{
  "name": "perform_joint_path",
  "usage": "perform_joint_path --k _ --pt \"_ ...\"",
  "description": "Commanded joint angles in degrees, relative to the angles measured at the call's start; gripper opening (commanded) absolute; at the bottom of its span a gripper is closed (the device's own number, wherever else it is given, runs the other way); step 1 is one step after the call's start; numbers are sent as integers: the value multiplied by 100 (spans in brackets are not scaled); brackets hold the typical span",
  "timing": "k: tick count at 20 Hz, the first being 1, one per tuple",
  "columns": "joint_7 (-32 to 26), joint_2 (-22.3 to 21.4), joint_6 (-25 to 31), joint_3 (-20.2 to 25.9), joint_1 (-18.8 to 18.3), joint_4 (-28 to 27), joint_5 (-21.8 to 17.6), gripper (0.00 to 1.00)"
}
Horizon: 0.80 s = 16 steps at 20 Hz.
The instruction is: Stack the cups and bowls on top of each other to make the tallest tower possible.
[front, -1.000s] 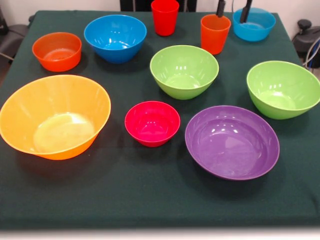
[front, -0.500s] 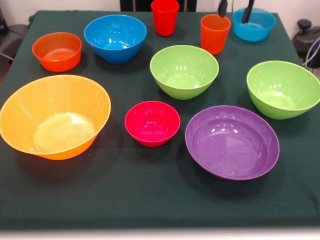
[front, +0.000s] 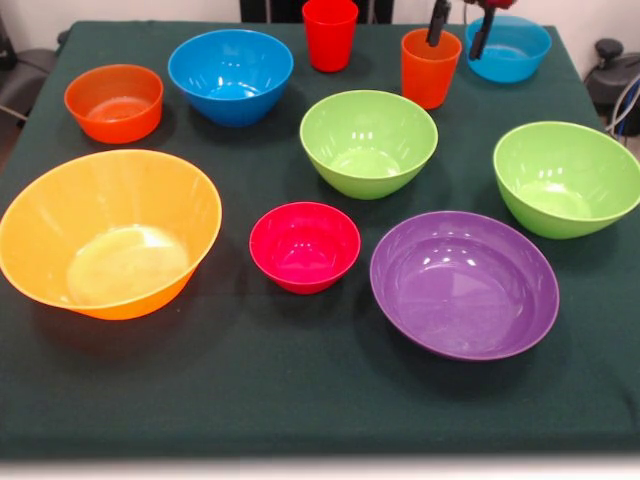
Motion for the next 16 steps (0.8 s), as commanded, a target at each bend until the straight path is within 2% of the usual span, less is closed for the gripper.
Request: perform_joint_path --k 1,13,14,15,16 --pt "858 477 -176 453 -82 -303 68 100" --pt "828 422 -73 420 -76 -306 60 100" --pt "814 374 -2 331 -11 -321 65 100" --pt "804 160 334 41 230 -324 96 100" --pt "818 25 548 -21 285 -294 118 100"
